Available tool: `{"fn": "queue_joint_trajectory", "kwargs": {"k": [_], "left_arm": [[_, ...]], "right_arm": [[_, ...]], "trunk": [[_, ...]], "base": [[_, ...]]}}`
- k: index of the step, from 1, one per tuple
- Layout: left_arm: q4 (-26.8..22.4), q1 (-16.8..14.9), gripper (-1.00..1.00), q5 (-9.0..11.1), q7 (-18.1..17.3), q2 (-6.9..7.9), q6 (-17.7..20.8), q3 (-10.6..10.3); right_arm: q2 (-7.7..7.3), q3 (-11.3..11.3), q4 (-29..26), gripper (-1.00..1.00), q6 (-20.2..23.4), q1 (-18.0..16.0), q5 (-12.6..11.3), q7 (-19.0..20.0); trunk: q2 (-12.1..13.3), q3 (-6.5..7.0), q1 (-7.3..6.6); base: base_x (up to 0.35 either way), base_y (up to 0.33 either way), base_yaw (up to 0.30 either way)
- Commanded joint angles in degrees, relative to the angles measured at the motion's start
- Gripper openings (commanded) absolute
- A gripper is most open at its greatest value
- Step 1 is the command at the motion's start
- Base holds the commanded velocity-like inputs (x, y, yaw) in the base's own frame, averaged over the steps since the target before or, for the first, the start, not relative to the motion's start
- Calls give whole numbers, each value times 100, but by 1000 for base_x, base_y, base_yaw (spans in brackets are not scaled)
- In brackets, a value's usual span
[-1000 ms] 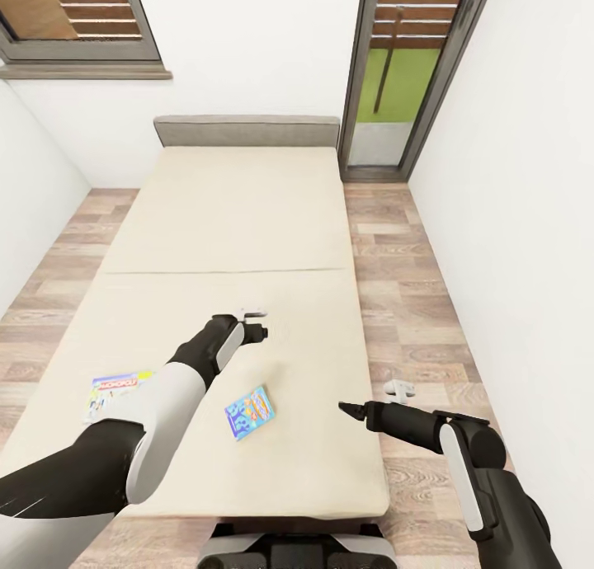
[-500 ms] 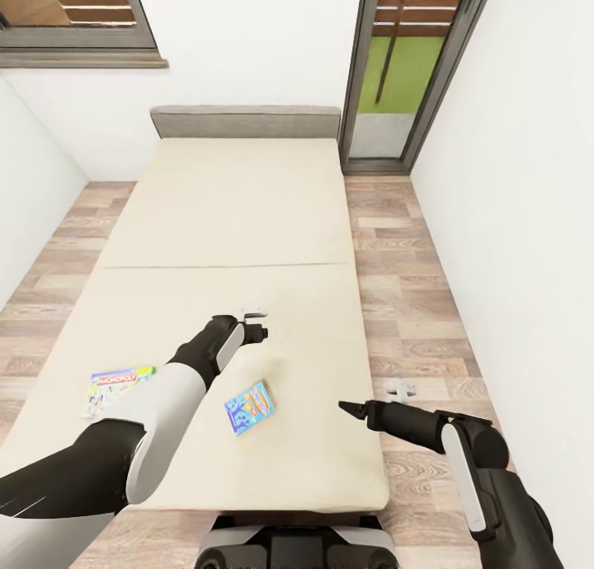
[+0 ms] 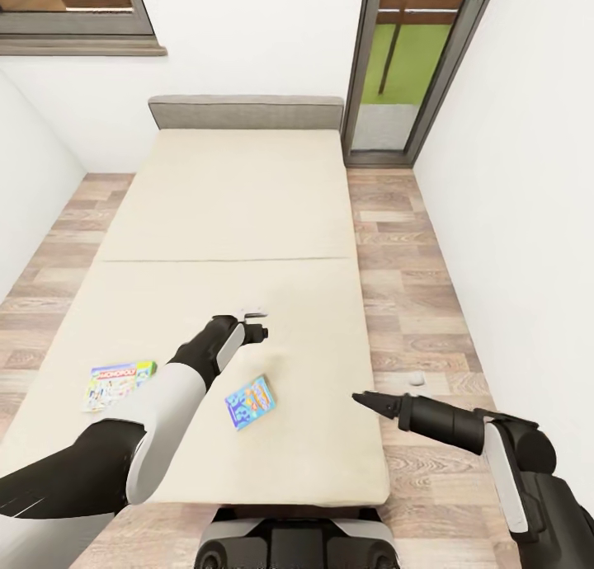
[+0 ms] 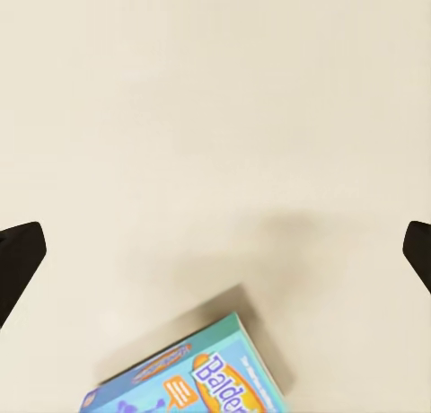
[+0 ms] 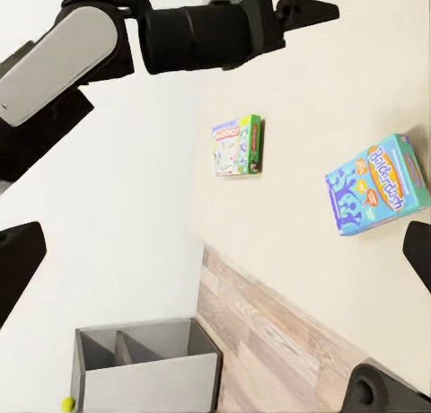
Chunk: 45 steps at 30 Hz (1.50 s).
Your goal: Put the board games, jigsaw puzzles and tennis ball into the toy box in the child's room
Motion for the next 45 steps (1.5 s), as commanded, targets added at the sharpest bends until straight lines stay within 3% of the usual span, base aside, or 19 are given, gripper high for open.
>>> {"fn": "queue_joint_trajectory", "kwargs": {"k": [1, 6, 11, 20, 30, 45], "left_arm": [[-8, -2, 100, 59, 44, 3, 24, -32], [-8, -3, 100, 59, 44, 0, 24, -38], [-8, -2, 100, 59, 44, -3, 23, -40], [-6, -2, 100, 59, 44, -4, 2, -43], [243, -2, 100, 59, 44, -5, -301, -56], [458, -2, 100, 14, 44, -55, -340, -81]], "right_arm": [[-16, -77, -2, 100, 19, -2, 12, 93], [-59, -363, -3, 100, 0, 0, 38, 290], [-41, -445, -4, 100, -10, 0, 58, 345], [-35, -465, -4, 100, -26, 0, 65, 359], [-23, -463, -4, 100, -35, -1, 73, 353], [-6, -451, -4, 100, -35, -3, 81, 350]], "trunk": [[-9, -17, 3], [-9, -64, 3], [-9, -111, 3], [-9, -196, 3], [-9, -290, 3], [-9, -431, 3]], "base": [[0, 0, 61], [0, 0, 64], [0, 0, 66], [0, 0, 67], [0, 0, 67], [0, 0, 67]]}}
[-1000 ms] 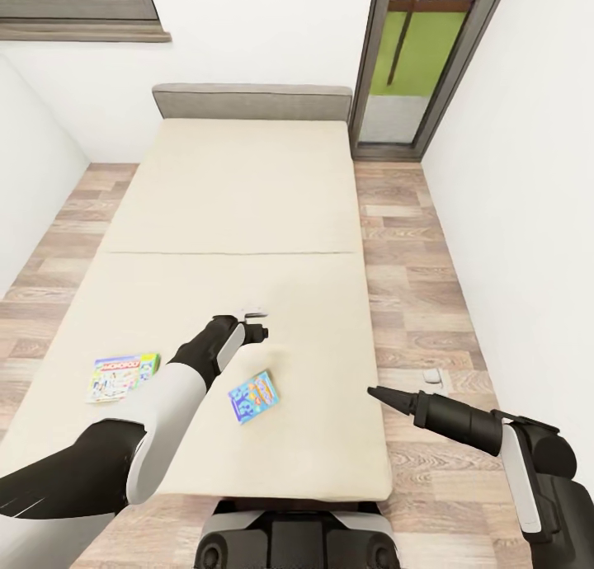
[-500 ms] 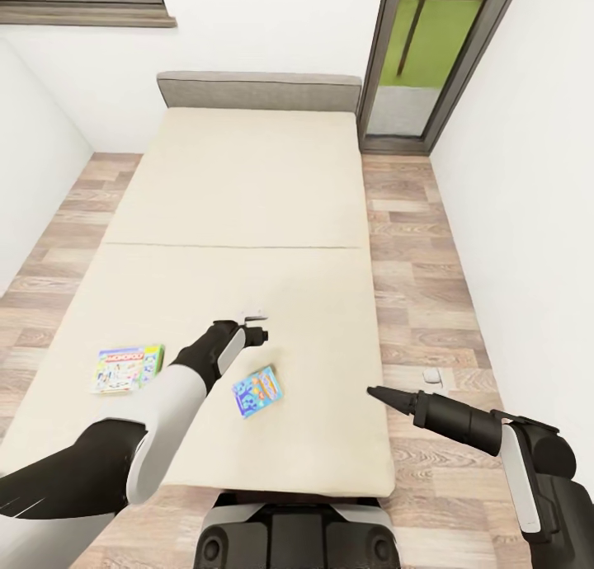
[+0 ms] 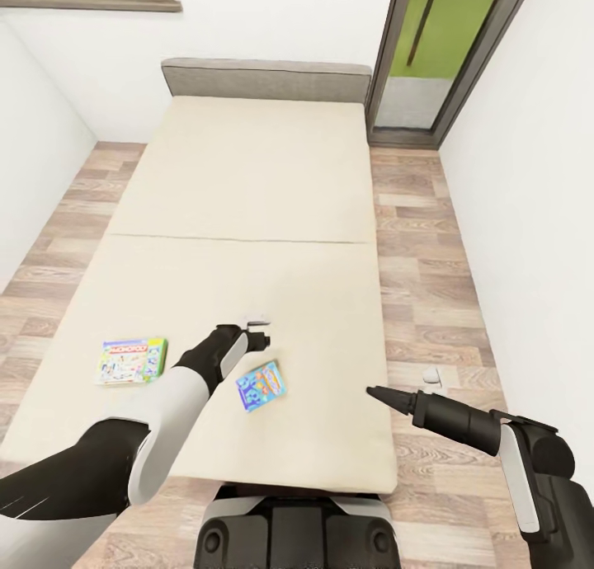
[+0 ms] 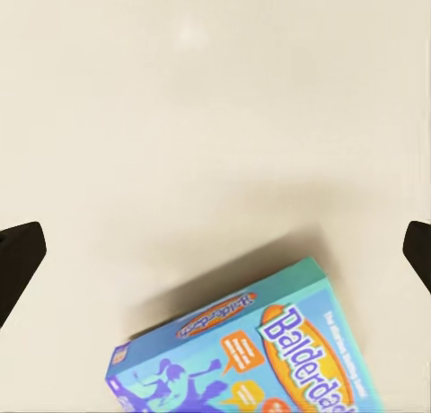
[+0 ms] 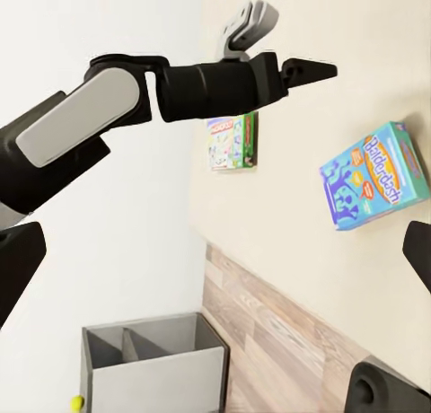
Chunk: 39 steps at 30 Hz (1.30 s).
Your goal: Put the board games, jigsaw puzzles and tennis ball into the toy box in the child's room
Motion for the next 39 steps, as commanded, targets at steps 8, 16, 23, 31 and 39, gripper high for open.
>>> {"fn": "queue_joint_trajectory", "kwargs": {"k": [8, 16, 23, 31, 39], "left_arm": [[101, -3, 100, 53, 49, 0, 12, -40], [116, -3, 100, 59, 48, 0, 11, -41], [117, -3, 100, 55, 42, 0, 12, -41], [118, -4, 100, 59, 41, 0, 11, -41], [118, -2, 100, 59, 41, 0, 11, -41]], "right_arm": [[0, -3, -2, 100, 25, -4, 2, 19], [-3, -11, -2, 100, 15, -2, -1, 24], [-2, -22, -2, 100, 8, -6, -6, 33], [6, -24, -2, 100, 8, -7, -7, 36], [6, -22, -2, 100, 7, -7, -6, 43]], "trunk": [[-9, -82, 3], [-9, -152, 3], [-9, -168, 3], [-9, -171, 3], [-9, -171, 3]], "base": [[0, 0, 67], [0, 0, 62], [0, 0, 4], [0, 0, -200], [0, 0, -100]]}}
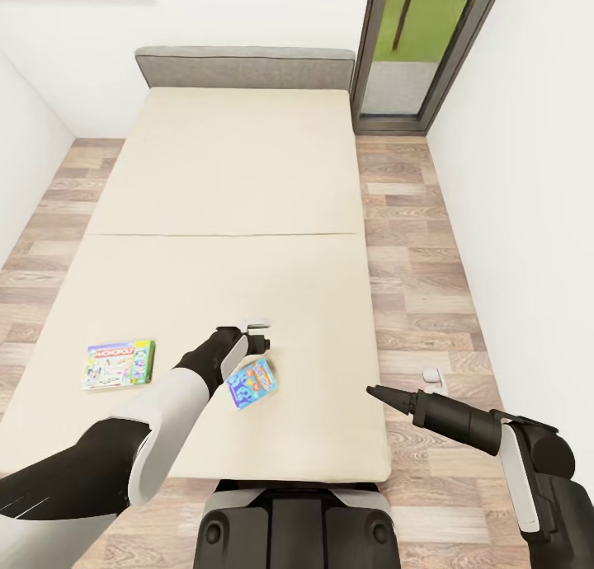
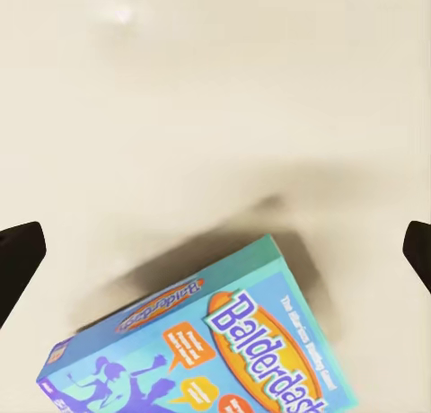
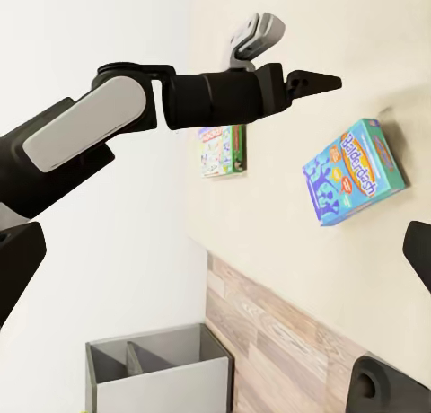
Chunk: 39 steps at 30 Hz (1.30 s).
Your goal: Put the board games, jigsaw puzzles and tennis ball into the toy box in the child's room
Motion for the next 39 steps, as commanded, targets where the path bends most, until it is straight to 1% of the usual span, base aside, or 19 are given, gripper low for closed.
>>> {"fn": "queue_joint_trajectory", "kwargs": {"k": [1, 19, 39], "left_arm": [[-8, -3, 100, 59, 48, 0, 25, -37], [-8, -3, 100, 60, 48, 0, 24, -37], [-8, -2, 100, 56, 48, 0, 23, -37]], "right_arm": [[-2, -4, -2, 100, 25, -2, 1, 18], [2, -4, -2, 100, 25, -2, 2, 19], [3, -3, -2, 100, 25, -2, 1, -8]], "trunk": [[-9, -6, 3], [-9, -17, 3], [-9, -154, 3]], "base": [[0, 0, -22], [0, 0, -3], [0, 0, 0]]}}
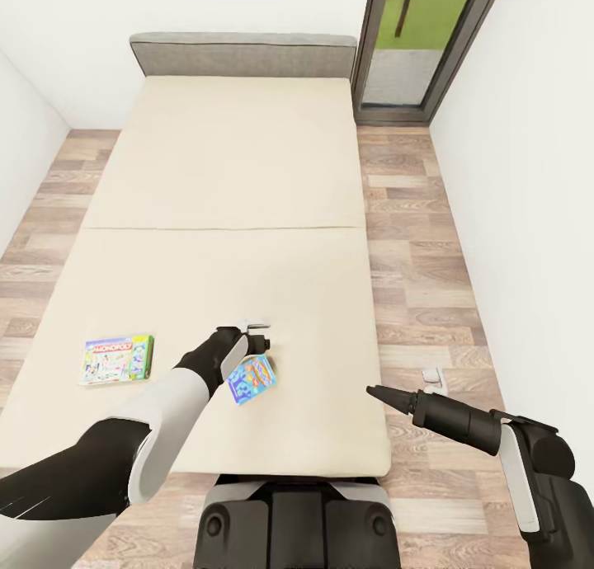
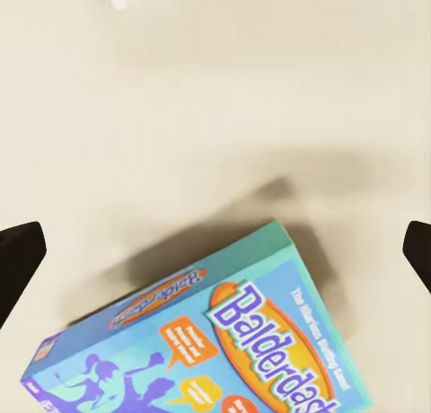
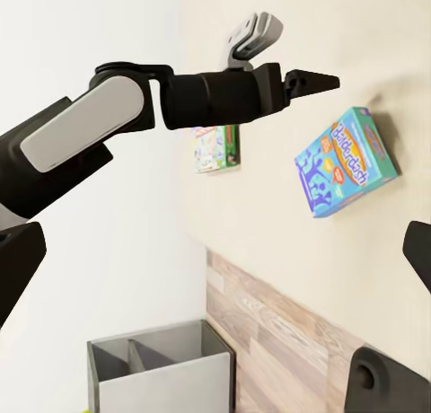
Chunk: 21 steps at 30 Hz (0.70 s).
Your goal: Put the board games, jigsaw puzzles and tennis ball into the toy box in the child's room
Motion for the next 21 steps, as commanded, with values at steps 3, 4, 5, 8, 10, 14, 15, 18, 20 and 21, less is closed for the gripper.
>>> {"fn": "queue_joint_trajectory", "kwargs": {"k": [3, 4, 5, 8, 10, 14, 15, 18, 20, 21], "left_arm": [[-8, -3, 100, 62, 48, 0, 25, -37], [-8, -3, 100, 63, 48, 0, 25, -37], [-8, -4, 100, 63, 48, 0, 25, -37], [-14, -3, 100, 65, 48, 0, 25, -37], [-25, -2, 100, 65, 47, 0, 25, -37], [-59, -6, 100, 66, 41, 0, 19, -37], [-63, -5, 100, 66, 41, 0, 17, -37], [-89, -6, 100, 67, 40, 0, -15, -37], [-118, -7, 100, 72, 40, 0, -63, -37], [-131, -6, 100, 74, 40, 0, -91, -37]], "right_arm": [[-1, -1, -2, 100, 25, -2, -1, 13], [-1, 0, -2, 100, 25, -2, -1, 12], [-1, 1, -2, 100, 25, -2, -1, 11], [-1, 3, -2, 100, 25, -2, 1, 10], [-1, 4, -2, 100, 25, -2, 3, 10], [-1, 1, -2, 100, 25, -2, 7, -2], [-1, 0, -2, 100, 25, -2, 7, -9], [-1, 1, -2, 100, 25, -2, 5, -62], [-1, 5, -2, 100, 25, -2, 3, -95], [-1, 11, -2, 100, 25, -2, 2, -109]], "trunk": [[-9, -29, 3], [-9, -36, 3], [-9, -44, 3], [-9, -66, 3], [-9, -81, 3], [-9, -111, 3], [-9, -119, 3], [-9, -141, 3], [-9, -156, 3], [-9, -163, 3]], "base": [[0, 0, 0], [0, 0, 0], [0, 0, 0], [0, 0, 0], [0, 0, 0], [0, 0, 0], [0, 0, 0], [0, 0, 0], [0, 0, 0], [0, 0, 0]]}}
